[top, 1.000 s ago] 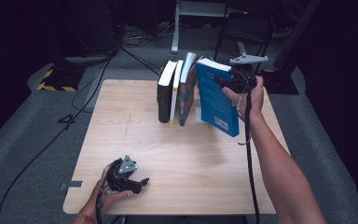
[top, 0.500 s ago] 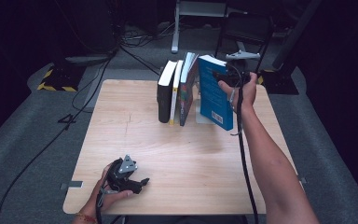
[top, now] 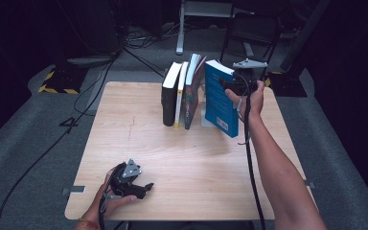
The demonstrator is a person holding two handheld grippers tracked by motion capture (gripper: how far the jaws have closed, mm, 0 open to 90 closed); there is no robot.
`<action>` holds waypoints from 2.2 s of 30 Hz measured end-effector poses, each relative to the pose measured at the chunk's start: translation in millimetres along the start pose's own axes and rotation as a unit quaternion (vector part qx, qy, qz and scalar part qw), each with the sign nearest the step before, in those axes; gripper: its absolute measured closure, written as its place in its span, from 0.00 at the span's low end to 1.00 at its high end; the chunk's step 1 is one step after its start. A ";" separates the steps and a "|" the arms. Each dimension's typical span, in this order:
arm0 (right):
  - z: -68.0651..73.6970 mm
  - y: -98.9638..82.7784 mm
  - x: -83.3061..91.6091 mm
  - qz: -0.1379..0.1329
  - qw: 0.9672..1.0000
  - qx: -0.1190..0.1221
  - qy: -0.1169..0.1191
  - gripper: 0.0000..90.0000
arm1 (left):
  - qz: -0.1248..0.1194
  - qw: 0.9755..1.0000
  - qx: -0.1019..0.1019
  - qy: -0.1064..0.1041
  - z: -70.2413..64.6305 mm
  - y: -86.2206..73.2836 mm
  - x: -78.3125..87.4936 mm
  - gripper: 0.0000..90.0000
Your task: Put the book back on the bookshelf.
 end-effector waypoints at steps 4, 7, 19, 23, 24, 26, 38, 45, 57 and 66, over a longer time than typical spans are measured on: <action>-3.9 -8.7 8.1 -0.001 1.000 0.005 0.010 0.67 | 0.000 1.000 0.001 -0.001 0.1 0.3 -0.3 0.18; -5.1 -14.9 13.1 -0.006 1.000 0.007 0.015 0.67 | -0.001 1.000 0.002 0.000 -0.1 0.3 -0.6 0.18; -17.1 -45.0 38.8 0.000 0.999 0.003 0.037 0.66 | -0.002 1.000 0.004 0.001 -0.1 0.6 -1.0 0.18; -19.4 -52.8 46.2 0.010 0.999 0.010 0.044 0.66 | -0.002 1.000 0.004 0.001 -0.1 0.6 -1.0 0.18; -19.4 -54.3 48.6 0.013 0.999 0.015 0.045 0.66 | -0.002 1.000 0.004 0.001 -0.1 0.6 -1.0 0.18; -19.3 -55.4 51.5 0.019 0.999 0.024 0.045 0.66 | -0.002 1.000 0.004 0.001 -0.1 0.6 -1.0 0.18; -21.3 -39.2 50.5 0.071 0.995 0.052 0.057 0.59 | -0.002 1.000 0.004 0.001 -0.2 0.7 -1.2 0.18; -17.9 -29.5 42.8 0.096 0.991 0.066 0.064 0.62 | -0.002 1.000 0.004 0.001 -0.1 0.7 -1.2 0.18; -18.1 -17.0 32.4 0.132 0.986 0.077 0.066 0.67 | -0.002 1.000 0.004 0.001 -0.1 0.8 -1.1 0.18; -11.6 0.1 21.9 0.122 0.990 0.062 0.040 0.67 | -0.001 1.000 0.002 0.000 -0.4 0.7 -1.1 0.18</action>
Point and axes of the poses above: each handheld gripper's, and its own axes: x roughly backward along the jaws, y roughly out of its top, z roughly to its left, the point moved 3 cm from there along -x, roughly forward along the jaws, and after that the axes turned 14 degrees about -y, right-handed, at the moved point
